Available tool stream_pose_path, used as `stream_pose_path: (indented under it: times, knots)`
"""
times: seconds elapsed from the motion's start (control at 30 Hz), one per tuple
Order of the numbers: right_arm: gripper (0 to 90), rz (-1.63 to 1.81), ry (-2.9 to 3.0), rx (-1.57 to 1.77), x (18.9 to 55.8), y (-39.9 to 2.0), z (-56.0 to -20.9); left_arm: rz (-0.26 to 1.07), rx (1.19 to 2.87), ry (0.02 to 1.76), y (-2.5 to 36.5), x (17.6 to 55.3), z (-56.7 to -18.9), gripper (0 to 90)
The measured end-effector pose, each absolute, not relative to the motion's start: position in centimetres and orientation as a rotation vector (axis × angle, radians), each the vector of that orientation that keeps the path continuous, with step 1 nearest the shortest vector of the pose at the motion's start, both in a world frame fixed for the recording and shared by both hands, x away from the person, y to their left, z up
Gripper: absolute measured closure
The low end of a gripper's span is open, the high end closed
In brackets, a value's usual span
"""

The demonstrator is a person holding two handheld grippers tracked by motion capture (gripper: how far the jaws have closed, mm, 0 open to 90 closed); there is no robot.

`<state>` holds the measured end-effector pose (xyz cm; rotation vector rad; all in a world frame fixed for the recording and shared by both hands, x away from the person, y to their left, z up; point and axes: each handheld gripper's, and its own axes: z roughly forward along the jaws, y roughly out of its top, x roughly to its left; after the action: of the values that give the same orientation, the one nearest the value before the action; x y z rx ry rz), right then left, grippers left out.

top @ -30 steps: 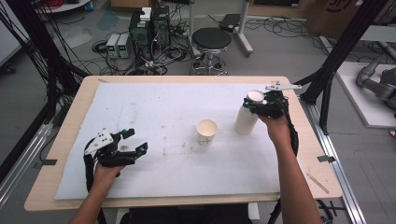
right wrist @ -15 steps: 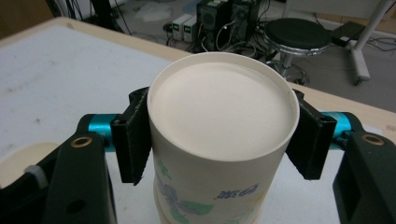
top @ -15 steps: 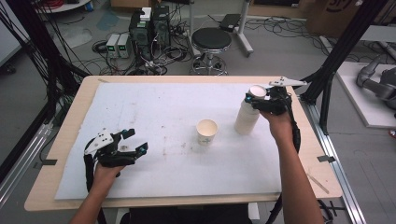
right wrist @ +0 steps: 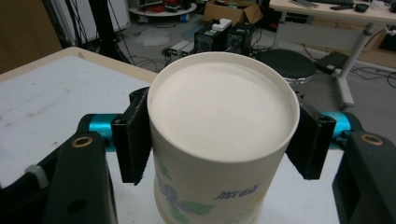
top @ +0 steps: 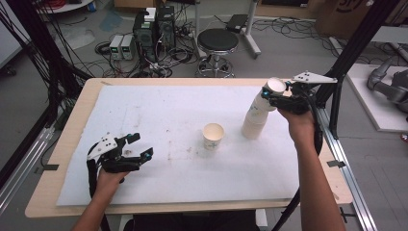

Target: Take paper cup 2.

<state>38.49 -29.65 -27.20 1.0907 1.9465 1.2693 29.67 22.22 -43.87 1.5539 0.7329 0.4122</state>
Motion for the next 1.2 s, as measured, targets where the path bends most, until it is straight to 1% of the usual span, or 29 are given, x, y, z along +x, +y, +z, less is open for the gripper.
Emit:
stream_pose_path:
  times: [0.27,0.53,0.77,0.8,0.83,0.87,0.93,1.0,1.03,1.2]
  knots:
    - [33.8,1.310,1.930,1.043,35.7,-30.1,-25.8,0.402,1.552,0.730,22.0,29.6,-43.8,15.8]
    - [34.1,1.387,1.987,0.972,33.1,-29.4,-26.9,0.393,1.563,0.711,21.3,29.5,-43.8,16.2]
    - [34.4,1.437,2.121,0.893,31.4,-28.0,-30.4,0.369,1.564,0.676,20.6,29.3,-43.9,16.2]
    - [34.4,1.437,2.121,0.893,31.4,-28.0,-30.4,0.369,1.564,0.676,20.6,29.3,-43.9,16.2]
    - [34.4,1.455,2.151,0.871,31.1,-27.6,-31.4,0.366,1.556,0.670,20.6,29.4,-43.9,16.2]
    - [34.4,1.455,2.151,0.871,31.1,-27.6,-31.4,0.366,1.556,0.670,20.6,29.4,-43.9,16.2]
    - [34.4,1.464,2.189,0.855,30.9,-27.2,-32.9,0.364,1.540,0.664,20.5,29.3,-43.9,16.2]
    - [34.4,1.466,2.196,0.850,30.9,-27.0,-33.3,0.366,1.544,0.663,20.6,29.3,-43.9,16.2]
    - [34.3,1.476,2.210,0.845,30.9,-26.8,-34.1,0.368,1.538,0.665,20.6,29.2,-43.9,16.2]
    - [34.3,1.496,2.231,0.820,30.9,-26.5,-35.4,0.366,1.541,0.678,20.5,29.3,-44.2,15.8]
